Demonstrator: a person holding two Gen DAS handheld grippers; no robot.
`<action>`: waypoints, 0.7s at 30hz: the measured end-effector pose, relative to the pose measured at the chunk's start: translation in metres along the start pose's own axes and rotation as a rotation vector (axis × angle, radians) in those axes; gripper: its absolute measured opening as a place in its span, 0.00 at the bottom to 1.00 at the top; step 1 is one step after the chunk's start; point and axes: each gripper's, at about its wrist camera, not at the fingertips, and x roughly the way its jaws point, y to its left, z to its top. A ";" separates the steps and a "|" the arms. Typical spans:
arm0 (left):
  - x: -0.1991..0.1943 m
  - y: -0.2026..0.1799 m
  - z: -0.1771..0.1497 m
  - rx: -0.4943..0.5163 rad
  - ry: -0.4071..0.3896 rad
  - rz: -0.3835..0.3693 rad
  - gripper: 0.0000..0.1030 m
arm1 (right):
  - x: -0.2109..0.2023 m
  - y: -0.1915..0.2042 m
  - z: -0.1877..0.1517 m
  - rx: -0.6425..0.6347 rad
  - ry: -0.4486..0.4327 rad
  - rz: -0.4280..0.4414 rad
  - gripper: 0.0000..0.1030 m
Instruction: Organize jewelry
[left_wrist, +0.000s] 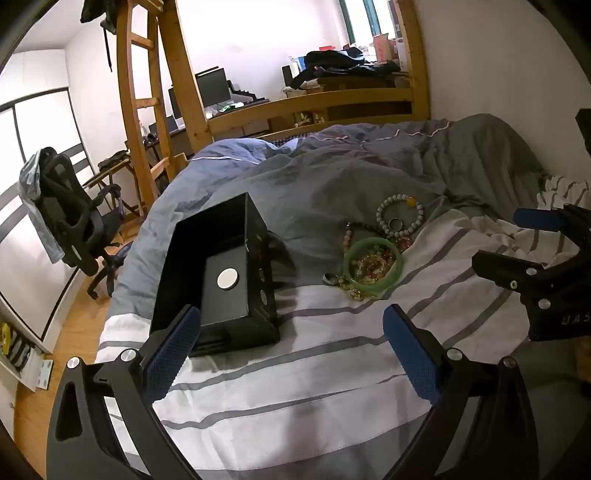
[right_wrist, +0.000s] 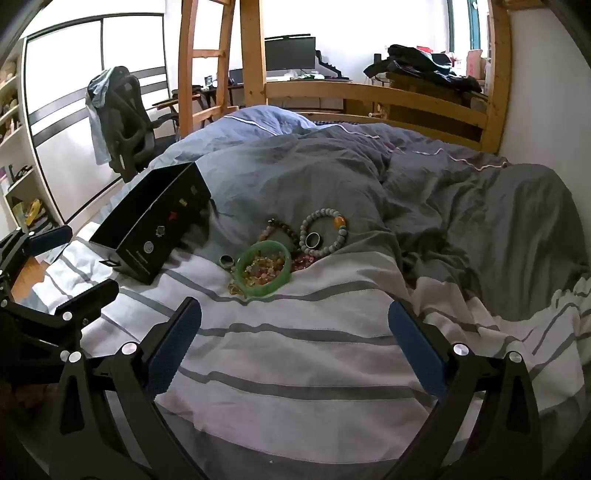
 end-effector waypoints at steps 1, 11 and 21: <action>0.000 0.001 0.000 -0.009 0.004 -0.010 0.94 | 0.000 0.000 0.000 0.002 0.003 0.001 0.97; 0.000 0.008 -0.002 -0.014 0.005 -0.012 0.94 | 0.001 0.001 -0.001 0.007 0.013 0.005 0.97; 0.002 0.009 0.000 -0.045 0.018 0.002 0.94 | 0.002 0.002 -0.001 0.002 0.015 0.001 0.97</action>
